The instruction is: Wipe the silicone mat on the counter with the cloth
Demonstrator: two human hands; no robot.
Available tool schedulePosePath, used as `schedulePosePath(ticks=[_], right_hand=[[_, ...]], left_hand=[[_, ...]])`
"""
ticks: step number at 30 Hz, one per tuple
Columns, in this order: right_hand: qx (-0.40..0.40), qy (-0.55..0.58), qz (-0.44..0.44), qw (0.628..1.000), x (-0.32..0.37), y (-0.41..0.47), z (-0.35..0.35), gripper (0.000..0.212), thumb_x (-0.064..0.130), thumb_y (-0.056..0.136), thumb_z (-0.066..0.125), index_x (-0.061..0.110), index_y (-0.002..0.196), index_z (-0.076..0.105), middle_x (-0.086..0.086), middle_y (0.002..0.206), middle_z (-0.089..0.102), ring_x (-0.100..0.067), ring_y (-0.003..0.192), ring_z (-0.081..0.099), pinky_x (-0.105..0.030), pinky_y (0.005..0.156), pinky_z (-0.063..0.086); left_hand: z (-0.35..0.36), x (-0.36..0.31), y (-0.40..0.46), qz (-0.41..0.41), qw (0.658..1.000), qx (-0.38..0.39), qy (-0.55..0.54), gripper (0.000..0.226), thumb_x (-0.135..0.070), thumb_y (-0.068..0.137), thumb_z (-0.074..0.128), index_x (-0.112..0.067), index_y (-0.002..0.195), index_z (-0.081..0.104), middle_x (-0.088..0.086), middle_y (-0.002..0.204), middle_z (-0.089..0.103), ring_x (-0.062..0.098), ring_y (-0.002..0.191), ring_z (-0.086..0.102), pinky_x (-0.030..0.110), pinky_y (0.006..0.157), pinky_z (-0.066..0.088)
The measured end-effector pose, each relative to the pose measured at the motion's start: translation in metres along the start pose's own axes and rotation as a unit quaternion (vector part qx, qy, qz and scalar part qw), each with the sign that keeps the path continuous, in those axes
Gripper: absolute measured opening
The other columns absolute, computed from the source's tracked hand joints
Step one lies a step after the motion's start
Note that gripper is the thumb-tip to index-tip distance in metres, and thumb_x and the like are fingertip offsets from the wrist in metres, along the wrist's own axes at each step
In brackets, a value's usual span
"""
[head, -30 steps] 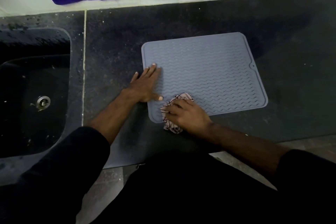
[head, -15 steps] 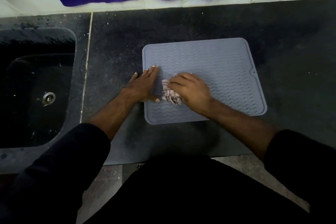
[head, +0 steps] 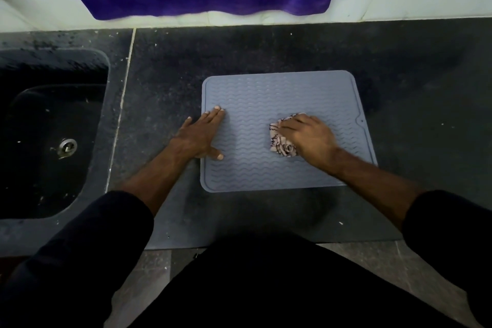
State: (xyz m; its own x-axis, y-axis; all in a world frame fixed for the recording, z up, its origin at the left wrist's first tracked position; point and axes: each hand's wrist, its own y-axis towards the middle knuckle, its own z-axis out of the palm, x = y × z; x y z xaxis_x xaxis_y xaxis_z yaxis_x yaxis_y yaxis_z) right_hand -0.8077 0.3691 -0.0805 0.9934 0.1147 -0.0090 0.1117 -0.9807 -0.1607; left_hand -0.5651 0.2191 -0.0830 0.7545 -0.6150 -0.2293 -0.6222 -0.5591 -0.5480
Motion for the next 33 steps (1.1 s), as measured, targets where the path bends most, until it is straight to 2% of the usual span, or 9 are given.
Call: schedulePosePath(ticks=[4,8,12,16,20,26,29,33], right_hand=[[-0.011,0.016,0.017,1.000,0.003,0.001,-0.002,0.048,0.008,0.082,0.061,0.016,0.129,0.055,-0.005,0.135,0.054,-0.030,0.122,0.046,-0.039,0.100,0.035],[-0.015,0.065,0.032,0.997,0.002,0.000,0.001,0.051,0.010,0.084,0.059,0.019,0.134,0.051,-0.002,0.141,0.050,-0.025,0.128,0.041,-0.036,0.106,0.030],[-0.009,0.133,0.042,0.990,-0.001,-0.003,0.002,0.058,0.018,0.081,0.069,0.018,0.135,0.050,-0.002,0.143,0.049,-0.022,0.132,0.041,-0.034,0.111,0.027],[-0.042,0.201,0.066,0.976,0.000,-0.006,0.000,0.058,0.015,0.078,0.071,0.016,0.133,0.052,-0.006,0.137,0.054,-0.024,0.127,0.046,-0.039,0.109,0.034],[-0.071,0.210,0.059,0.973,0.000,0.000,-0.004,0.059,0.008,0.077,0.070,0.015,0.133,0.051,-0.008,0.134,0.056,-0.026,0.123,0.050,-0.040,0.105,0.040],[-0.089,0.207,-0.004,0.974,0.005,0.033,-0.014,0.062,0.004,0.074,0.070,0.010,0.133,0.052,-0.011,0.136,0.053,-0.030,0.125,0.046,-0.036,0.106,0.035],[-0.089,0.191,-0.037,0.977,0.015,0.057,-0.019,0.063,0.002,0.074,0.071,0.012,0.133,0.051,-0.009,0.137,0.052,-0.028,0.126,0.045,-0.037,0.107,0.036],[-0.094,0.167,-0.082,0.978,0.035,0.087,-0.030,0.068,0.000,0.070,0.073,0.013,0.133,0.051,-0.008,0.136,0.053,-0.026,0.125,0.046,-0.037,0.108,0.036]], left_hand=[[0.000,-0.002,-0.001,-0.006,1.000,0.001,0.007,0.121,-0.041,0.076,0.078,-0.019,0.154,-0.012,-0.002,0.162,-0.015,0.017,0.149,-0.008,0.051,0.117,-0.001],[0.001,-0.002,-0.001,-0.008,1.000,-0.011,0.012,0.121,-0.042,0.075,0.078,-0.019,0.154,-0.011,-0.001,0.162,-0.014,0.017,0.149,-0.007,0.051,0.117,0.000],[0.003,-0.003,-0.002,-0.006,1.000,-0.020,0.006,0.120,-0.040,0.075,0.078,-0.019,0.154,-0.010,0.000,0.162,-0.012,0.019,0.149,-0.006,0.052,0.118,0.003],[0.006,-0.009,-0.005,-0.016,0.999,-0.041,0.026,0.119,-0.037,0.076,0.079,-0.021,0.154,-0.009,0.000,0.163,-0.009,0.022,0.150,-0.002,0.054,0.117,0.009],[0.015,-0.014,-0.014,-0.032,0.996,-0.079,0.037,0.112,-0.035,0.081,0.074,-0.021,0.154,-0.009,0.000,0.163,-0.006,0.021,0.150,0.000,0.052,0.118,0.013],[0.037,-0.018,-0.039,-0.122,0.979,-0.156,-0.048,0.092,-0.050,0.091,0.055,-0.023,0.154,-0.007,-0.003,0.163,-0.010,0.020,0.150,-0.006,0.047,0.120,0.006],[0.044,-0.014,-0.054,-0.172,0.961,-0.202,-0.078,0.091,-0.058,0.091,0.049,-0.021,0.155,-0.004,-0.002,0.163,-0.010,0.021,0.150,-0.006,0.048,0.120,0.006],[0.050,0.000,-0.080,-0.232,0.933,-0.256,-0.104,0.089,-0.058,0.092,0.047,-0.022,0.155,-0.004,-0.002,0.162,-0.011,0.021,0.149,-0.007,0.048,0.120,0.004]])
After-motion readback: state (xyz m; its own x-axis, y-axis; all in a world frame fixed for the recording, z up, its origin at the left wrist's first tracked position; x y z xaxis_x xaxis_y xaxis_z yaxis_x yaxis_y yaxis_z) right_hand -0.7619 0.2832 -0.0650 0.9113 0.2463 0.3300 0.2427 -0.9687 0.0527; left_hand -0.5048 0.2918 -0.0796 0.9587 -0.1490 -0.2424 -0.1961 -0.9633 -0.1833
